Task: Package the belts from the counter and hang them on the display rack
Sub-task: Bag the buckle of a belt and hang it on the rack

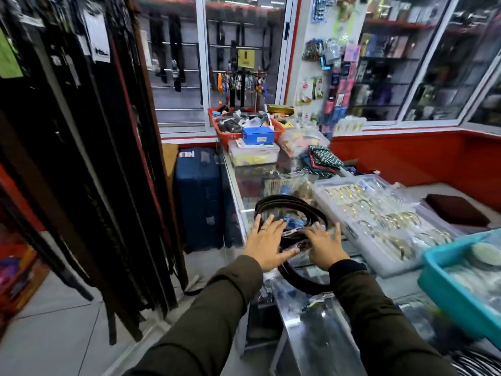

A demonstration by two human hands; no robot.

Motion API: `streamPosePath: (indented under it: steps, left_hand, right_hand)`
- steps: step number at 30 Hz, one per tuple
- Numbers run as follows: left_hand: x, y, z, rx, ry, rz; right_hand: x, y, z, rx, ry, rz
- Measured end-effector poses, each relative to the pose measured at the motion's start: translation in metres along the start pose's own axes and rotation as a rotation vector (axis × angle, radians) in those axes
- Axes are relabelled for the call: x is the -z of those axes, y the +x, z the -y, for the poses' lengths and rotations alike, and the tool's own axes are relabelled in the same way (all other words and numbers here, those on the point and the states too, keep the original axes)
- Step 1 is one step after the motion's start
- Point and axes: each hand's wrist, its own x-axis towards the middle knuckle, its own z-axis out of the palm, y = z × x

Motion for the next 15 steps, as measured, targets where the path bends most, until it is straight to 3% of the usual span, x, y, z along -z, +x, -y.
streamPosePath:
  steps: [4, 10, 15]
  left_hand:
    - [0.002, 0.005, -0.009, -0.006, -0.057, 0.048]
    - [0.003, 0.004, -0.008, -0.003, -0.071, -0.077]
    - [0.011, 0.002, -0.003, 0.016, -0.119, -0.189]
  right_hand:
    - [0.003, 0.001, 0.0, 0.015, 0.057, -0.003]
    - [0.01, 0.001, -0.006, 0.08, 0.113, -0.103]
    - [0.026, 0.001, -0.003, 0.085, 0.393, -0.147]
